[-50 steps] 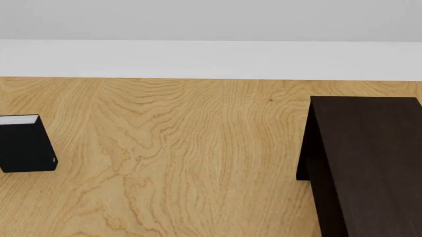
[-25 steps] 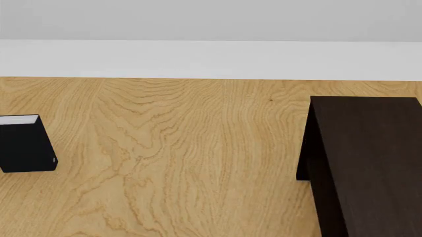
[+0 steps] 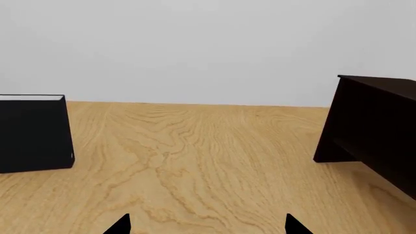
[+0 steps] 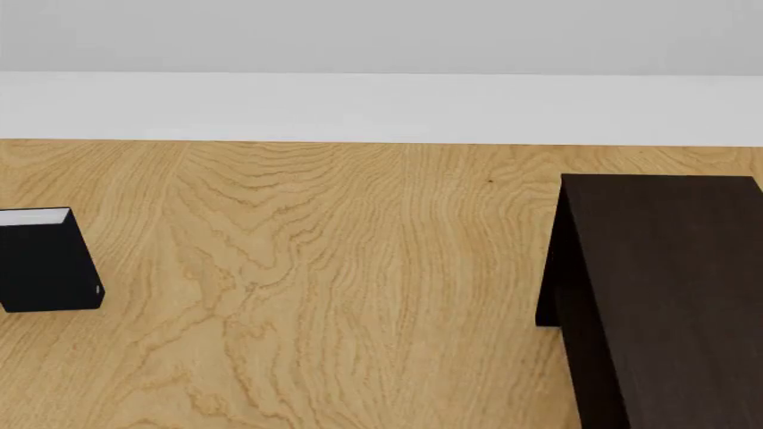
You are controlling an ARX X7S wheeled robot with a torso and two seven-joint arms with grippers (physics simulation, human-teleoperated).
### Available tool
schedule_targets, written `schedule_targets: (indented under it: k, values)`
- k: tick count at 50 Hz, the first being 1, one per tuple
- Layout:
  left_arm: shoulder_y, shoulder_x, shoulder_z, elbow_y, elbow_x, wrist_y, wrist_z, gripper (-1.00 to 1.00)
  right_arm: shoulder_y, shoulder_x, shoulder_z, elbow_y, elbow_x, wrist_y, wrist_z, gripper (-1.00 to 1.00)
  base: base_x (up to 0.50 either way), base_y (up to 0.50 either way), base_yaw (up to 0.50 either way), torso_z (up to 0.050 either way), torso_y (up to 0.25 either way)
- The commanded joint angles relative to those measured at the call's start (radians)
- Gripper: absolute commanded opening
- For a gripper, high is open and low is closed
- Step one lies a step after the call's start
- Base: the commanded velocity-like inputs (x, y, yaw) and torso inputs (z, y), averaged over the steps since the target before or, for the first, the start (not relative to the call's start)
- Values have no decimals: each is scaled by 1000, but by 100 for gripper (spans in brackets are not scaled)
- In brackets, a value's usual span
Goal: Pick up the book on the right and place it on the cabinet shelf.
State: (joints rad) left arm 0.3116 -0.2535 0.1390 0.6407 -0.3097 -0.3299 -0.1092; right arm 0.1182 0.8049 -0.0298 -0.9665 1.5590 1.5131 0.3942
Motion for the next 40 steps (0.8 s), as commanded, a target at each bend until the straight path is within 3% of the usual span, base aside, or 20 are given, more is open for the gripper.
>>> schedule_targets:
  k: [1,24,25,34,40]
  values:
    - [1,0,-2,2,-5,10,2,100,-20,5,-27,12,-55,-39,-24,100,0,0,0,0,0]
    - [-3,-11,5,1,-14,12,-8,100,-81,27,-68,35,-93,-87,-26,100,0,0,0,0,0]
    - [-3,-12,5,2,-15,12,-9,100,-79,27,-58,44,-77,-94,10,-100,0,0,0,0,0]
    - [0,-15,8,3,-17,16,-14,100,-49,47,-9,2,22,-173,77,-100,0,0,0,0,0]
    - [0,-18,8,-2,-21,21,-14,100,56,103,-9,1,213,-263,272,-100,0,0,0,0,0]
